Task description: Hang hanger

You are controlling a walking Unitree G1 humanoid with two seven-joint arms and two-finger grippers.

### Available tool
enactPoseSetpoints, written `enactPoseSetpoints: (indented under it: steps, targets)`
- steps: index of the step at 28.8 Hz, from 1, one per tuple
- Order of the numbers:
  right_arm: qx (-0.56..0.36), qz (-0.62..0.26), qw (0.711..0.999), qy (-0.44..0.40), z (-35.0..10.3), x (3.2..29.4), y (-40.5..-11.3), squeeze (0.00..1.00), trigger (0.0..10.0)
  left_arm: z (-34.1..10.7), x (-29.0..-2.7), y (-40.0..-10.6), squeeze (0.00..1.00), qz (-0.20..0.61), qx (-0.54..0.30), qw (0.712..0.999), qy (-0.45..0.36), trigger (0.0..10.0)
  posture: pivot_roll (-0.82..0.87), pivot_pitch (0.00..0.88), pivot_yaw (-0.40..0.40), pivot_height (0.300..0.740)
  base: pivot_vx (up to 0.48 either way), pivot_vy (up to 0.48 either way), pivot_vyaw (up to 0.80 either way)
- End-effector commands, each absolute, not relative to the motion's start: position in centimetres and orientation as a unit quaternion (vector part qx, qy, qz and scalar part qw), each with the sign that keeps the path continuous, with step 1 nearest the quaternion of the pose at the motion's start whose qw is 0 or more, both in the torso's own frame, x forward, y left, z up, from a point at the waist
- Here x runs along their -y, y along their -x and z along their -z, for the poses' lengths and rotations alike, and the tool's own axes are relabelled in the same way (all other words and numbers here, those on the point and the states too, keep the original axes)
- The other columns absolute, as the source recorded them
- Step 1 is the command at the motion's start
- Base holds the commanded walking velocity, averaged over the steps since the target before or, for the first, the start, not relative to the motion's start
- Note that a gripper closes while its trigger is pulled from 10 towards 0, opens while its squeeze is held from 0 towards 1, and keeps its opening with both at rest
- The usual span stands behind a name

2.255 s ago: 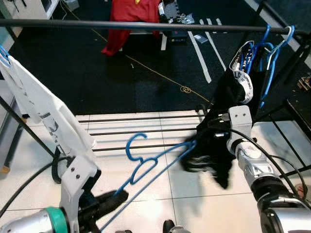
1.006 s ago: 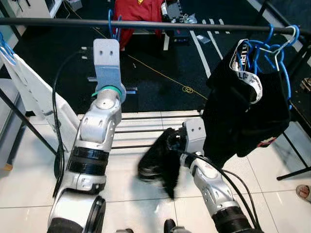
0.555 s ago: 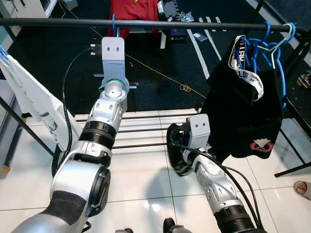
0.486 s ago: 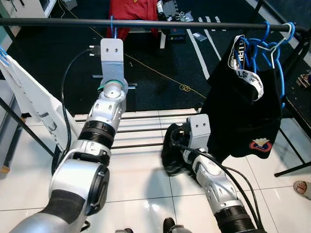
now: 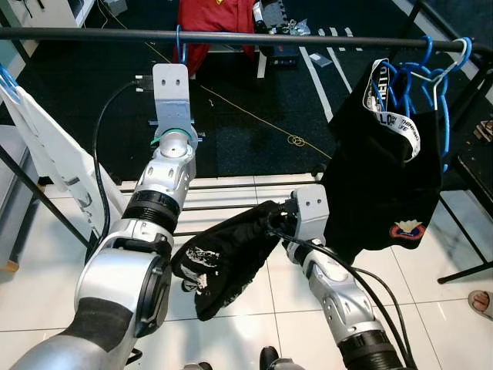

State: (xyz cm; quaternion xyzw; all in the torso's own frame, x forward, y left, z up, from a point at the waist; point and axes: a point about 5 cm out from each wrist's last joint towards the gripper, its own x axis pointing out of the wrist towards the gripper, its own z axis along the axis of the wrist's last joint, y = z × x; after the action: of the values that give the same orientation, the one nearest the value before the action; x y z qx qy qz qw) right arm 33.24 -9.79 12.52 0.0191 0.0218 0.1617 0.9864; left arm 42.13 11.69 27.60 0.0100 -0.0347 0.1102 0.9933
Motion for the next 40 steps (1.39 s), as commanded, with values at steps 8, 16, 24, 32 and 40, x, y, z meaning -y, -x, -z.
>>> enactPoseSetpoints:
  steps: [8, 16, 24, 32, 40]
  targets:
    - [-0.02, -0.162, 0.986, -0.026, -12.7, 9.7, -33.1, 0.0, 0.0, -30.1, -9.6, -42.3, 0.0, -0.073, 0.064, 0.995, -0.006, 10.0, -0.07, 0.156, 0.062, 0.74, 0.0, 0.0, 0.0]
    - [-0.021, -0.154, 0.987, -0.029, -12.6, 10.0, -33.0, 0.0, 0.0, -30.0, -7.2, -42.2, 0.0, -0.023, 0.055, 0.998, -0.037, 10.0, -0.08, 0.16, 0.075, 0.74, 0.0, 0.0, 0.0]
    - [-0.021, -0.153, 0.987, -0.033, -12.7, 9.8, -33.0, 0.0, 0.0, -29.7, -8.4, -42.5, 0.0, -0.075, 0.049, 0.993, -0.076, 10.0, -0.09, 0.16, 0.08, 0.74, 0.0, 0.0, 0.0]
    - [-0.021, -0.152, 0.988, -0.034, -12.7, 9.8, -32.9, 0.0, 0.0, -29.9, -8.9, -42.6, 0.0, -0.089, 0.048, 0.992, -0.071, 10.0, -0.09, 0.159, 0.083, 0.74, 0.0, 0.0, 0.0]
    - [-0.022, -0.15, 0.988, -0.035, -12.7, 9.8, -32.9, 0.0, 0.0, -29.7, -7.7, -42.6, 0.0, -0.055, 0.03, 0.997, -0.04, 10.0, -0.1, 0.164, 0.085, 0.74, 0.0, 0.0, 0.0]
